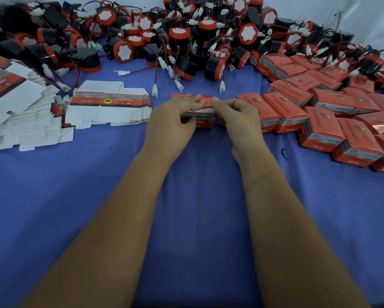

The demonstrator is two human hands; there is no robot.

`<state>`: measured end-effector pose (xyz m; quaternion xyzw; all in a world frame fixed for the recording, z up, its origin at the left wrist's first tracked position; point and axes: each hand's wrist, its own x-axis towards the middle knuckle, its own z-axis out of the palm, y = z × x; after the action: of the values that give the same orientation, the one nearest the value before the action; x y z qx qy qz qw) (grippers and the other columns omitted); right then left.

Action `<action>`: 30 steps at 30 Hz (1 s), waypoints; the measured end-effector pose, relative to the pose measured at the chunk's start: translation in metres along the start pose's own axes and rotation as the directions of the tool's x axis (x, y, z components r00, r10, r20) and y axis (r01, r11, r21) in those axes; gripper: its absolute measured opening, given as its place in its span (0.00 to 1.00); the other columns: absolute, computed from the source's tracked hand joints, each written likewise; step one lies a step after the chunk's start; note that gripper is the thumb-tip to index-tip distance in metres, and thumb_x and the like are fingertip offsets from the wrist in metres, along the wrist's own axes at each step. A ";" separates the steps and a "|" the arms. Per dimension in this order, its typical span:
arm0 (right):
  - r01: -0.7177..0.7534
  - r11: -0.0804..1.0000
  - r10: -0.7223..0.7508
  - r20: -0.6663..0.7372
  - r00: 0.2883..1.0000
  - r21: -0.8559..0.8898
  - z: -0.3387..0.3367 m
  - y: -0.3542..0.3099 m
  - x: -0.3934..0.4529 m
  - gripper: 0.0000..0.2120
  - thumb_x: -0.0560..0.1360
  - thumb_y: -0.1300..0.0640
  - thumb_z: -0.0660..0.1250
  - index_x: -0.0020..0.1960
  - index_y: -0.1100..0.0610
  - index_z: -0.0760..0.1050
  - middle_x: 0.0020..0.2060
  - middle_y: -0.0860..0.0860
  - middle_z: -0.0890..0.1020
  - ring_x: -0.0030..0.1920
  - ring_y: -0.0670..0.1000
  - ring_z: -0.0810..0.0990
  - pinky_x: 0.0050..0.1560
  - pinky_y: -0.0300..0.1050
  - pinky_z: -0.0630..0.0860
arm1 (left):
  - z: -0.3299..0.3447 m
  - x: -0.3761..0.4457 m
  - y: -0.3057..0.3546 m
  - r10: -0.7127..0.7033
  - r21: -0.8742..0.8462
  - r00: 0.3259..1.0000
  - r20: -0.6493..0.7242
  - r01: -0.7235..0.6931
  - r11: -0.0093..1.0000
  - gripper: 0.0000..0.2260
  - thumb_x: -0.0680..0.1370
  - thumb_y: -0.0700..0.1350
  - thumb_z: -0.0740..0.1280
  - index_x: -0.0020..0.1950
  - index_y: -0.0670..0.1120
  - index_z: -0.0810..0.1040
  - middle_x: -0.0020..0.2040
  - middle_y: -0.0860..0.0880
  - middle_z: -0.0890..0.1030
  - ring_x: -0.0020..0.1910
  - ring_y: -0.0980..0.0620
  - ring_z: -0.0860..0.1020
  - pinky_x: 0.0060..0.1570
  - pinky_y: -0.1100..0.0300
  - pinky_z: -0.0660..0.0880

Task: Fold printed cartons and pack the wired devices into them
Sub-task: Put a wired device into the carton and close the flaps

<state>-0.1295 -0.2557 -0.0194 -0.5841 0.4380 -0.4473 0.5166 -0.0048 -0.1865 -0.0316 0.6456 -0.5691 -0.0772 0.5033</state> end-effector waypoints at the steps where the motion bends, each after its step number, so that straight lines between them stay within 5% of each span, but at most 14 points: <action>1: -0.002 1.000 0.002 0.006 1.000 -0.003 0.000 0.000 0.000 0.09 0.76 0.54 0.71 0.38 0.55 0.79 0.31 0.45 0.80 0.35 0.42 0.77 0.44 0.39 0.78 | 0.000 0.000 0.000 0.000 0.001 1.000 0.001 0.000 1.000 0.18 0.75 0.30 0.66 0.63 0.42 0.81 0.65 0.48 0.80 0.70 0.52 0.73 0.71 0.60 0.67; 15: -0.121 0.985 0.122 0.005 0.993 0.125 0.006 -0.006 -0.001 0.09 0.77 0.60 0.69 0.38 0.57 0.75 0.35 0.51 0.79 0.39 0.49 0.76 0.46 0.43 0.76 | -0.001 0.002 0.002 -0.013 0.043 0.999 0.041 0.011 0.999 0.18 0.76 0.34 0.69 0.64 0.46 0.80 0.66 0.51 0.79 0.72 0.57 0.69 0.65 0.78 0.59; 18: -0.156 0.985 0.159 -0.045 0.986 0.074 0.010 -0.006 0.001 0.06 0.76 0.58 0.69 0.46 0.58 0.73 0.42 0.54 0.77 0.44 0.52 0.74 0.47 0.47 0.74 | -0.002 0.003 0.002 -0.022 0.029 0.997 0.080 0.020 0.999 0.19 0.76 0.33 0.68 0.65 0.45 0.80 0.67 0.50 0.78 0.73 0.56 0.67 0.67 0.75 0.58; 24: -0.128 0.992 0.127 -0.033 0.991 -0.018 0.009 -0.004 0.004 0.09 0.76 0.56 0.69 0.42 0.53 0.69 0.41 0.50 0.75 0.43 0.50 0.74 0.44 0.43 0.74 | -0.002 0.002 0.000 -0.026 0.039 0.995 0.093 0.022 0.999 0.20 0.76 0.32 0.67 0.66 0.45 0.79 0.67 0.50 0.78 0.74 0.55 0.66 0.65 0.78 0.57; 30: -0.212 0.977 0.210 0.054 0.976 0.029 0.003 -0.005 0.011 0.08 0.75 0.58 0.70 0.44 0.57 0.71 0.44 0.58 0.78 0.47 0.55 0.77 0.57 0.55 0.77 | -0.001 0.005 -0.002 -0.038 0.051 0.995 0.096 0.033 0.998 0.18 0.77 0.34 0.67 0.65 0.46 0.80 0.68 0.49 0.77 0.74 0.55 0.67 0.70 0.69 0.60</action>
<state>-0.1239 -0.2655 -0.0140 -0.5364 0.4767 -0.3824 0.5821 -0.0011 -0.1903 -0.0305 0.6634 -0.5830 -0.1035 0.4575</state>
